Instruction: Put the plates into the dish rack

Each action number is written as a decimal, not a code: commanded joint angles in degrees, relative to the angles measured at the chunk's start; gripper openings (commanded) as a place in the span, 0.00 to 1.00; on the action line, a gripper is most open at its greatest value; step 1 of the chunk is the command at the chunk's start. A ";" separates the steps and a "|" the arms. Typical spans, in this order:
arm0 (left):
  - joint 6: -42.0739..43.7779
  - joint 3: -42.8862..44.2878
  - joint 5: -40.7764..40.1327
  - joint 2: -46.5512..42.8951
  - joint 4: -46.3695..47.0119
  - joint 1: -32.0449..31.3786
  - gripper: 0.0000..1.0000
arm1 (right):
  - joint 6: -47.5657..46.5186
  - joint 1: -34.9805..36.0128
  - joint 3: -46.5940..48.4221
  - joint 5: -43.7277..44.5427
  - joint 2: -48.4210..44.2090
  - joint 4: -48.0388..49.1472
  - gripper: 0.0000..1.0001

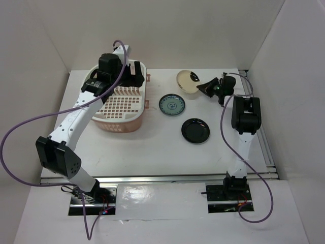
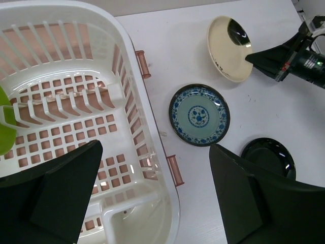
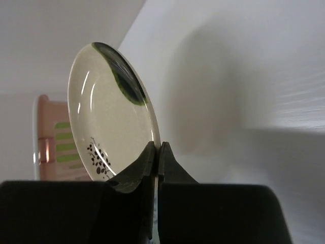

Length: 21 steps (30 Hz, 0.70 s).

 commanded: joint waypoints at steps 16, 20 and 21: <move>0.41 10.28 2.10 8.54 0.09 -4.11 0.97 | -22.79 12.58 1.53 -11.54 -27.93 -15.07 0.00; 0.41 10.80 2.63 8.55 0.09 -4.11 0.88 | -21.92 13.10 1.00 -12.14 -28.73 -15.07 0.00; 0.41 10.80 3.33 8.55 0.09 -4.11 0.83 | -21.92 13.10 1.00 -12.67 -29.25 -14.20 0.00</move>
